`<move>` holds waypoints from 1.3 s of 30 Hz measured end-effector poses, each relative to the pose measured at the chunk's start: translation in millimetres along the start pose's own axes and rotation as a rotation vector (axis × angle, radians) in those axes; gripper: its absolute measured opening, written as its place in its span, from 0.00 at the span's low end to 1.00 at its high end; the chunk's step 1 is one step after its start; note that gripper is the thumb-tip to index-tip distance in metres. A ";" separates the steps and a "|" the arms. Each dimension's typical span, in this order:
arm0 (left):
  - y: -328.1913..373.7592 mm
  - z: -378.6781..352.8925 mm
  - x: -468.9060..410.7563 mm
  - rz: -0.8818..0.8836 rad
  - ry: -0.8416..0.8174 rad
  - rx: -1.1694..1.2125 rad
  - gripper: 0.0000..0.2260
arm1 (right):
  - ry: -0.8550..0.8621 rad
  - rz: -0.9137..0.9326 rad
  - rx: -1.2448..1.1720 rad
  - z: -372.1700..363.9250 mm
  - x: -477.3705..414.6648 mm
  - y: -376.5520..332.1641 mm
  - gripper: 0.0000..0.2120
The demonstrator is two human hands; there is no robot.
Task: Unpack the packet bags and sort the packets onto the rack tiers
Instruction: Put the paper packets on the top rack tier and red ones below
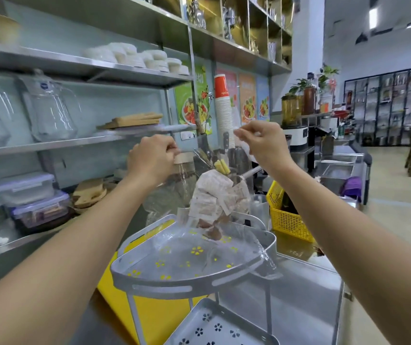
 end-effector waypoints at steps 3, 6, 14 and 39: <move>4.2 1.3 -4.4 -0.001 0.013 0.013 0.08 | -0.100 -0.173 -0.152 -10.0 13.2 9.1 0.22; 4.7 2.7 3.1 -0.035 0.071 0.006 0.09 | -0.260 -0.410 -0.241 -23.3 40.9 35.8 0.24; -38.6 10.6 14.9 -0.041 0.203 0.047 0.27 | -0.248 -0.475 -0.439 -48.7 73.4 47.7 0.06; -142.0 -51.6 57.5 0.462 -0.381 0.637 0.06 | -0.162 -0.514 -0.510 -62.6 100.2 59.3 0.05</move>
Point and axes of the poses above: each hand's wrist, its own x-axis away from the middle knuckle, its own z-axis out of the back of the hand, y = z × x, the point moved 7 cm from there along -x, towards the middle knuckle, and after that the axes turned 12 degrees about z, right-handed, at the moved point
